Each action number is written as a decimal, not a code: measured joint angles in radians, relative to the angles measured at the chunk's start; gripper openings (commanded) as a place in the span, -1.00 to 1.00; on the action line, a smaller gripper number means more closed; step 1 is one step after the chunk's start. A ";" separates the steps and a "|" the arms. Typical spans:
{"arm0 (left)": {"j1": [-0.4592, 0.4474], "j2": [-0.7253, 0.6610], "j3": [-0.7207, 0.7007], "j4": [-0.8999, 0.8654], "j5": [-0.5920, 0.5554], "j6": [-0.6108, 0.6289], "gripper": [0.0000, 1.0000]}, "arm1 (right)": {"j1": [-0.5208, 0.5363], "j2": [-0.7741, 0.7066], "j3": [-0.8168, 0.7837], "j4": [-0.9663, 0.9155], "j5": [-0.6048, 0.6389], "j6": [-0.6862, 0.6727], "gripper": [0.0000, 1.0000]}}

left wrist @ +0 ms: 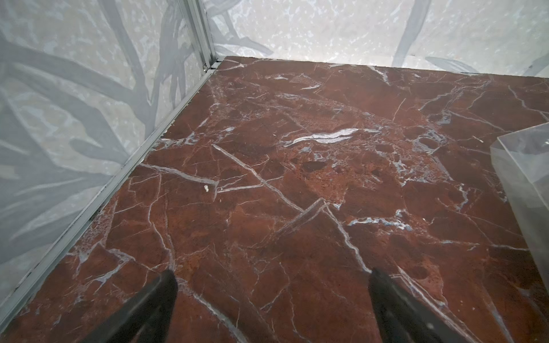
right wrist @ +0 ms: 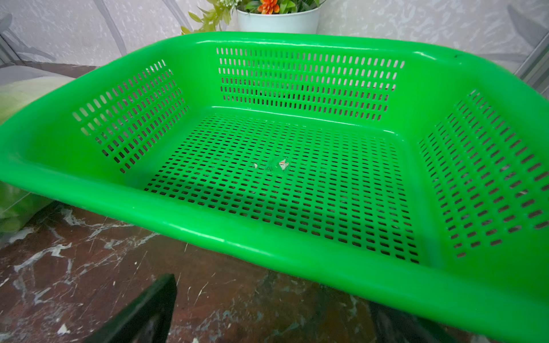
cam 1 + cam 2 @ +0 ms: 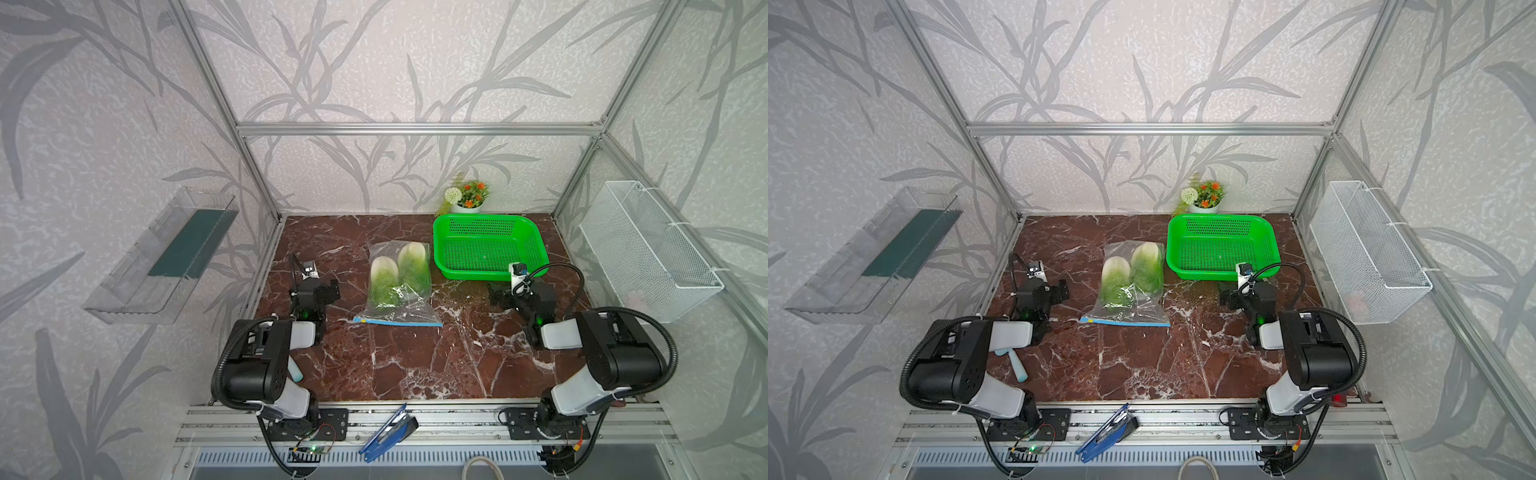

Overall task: Open the zip-top bag and take out the chinese cabbages
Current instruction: Adjust the zipper food storage bag at the center of the board.

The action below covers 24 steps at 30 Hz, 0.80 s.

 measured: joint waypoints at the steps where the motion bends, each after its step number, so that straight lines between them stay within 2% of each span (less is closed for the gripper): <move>1: 0.000 0.000 0.000 0.000 0.000 0.000 0.99 | 0.000 0.000 0.000 0.000 0.004 0.001 0.98; 24: 0.000 0.000 0.000 0.000 0.000 0.000 0.99 | 0.024 0.000 0.011 -0.021 0.050 -0.003 0.99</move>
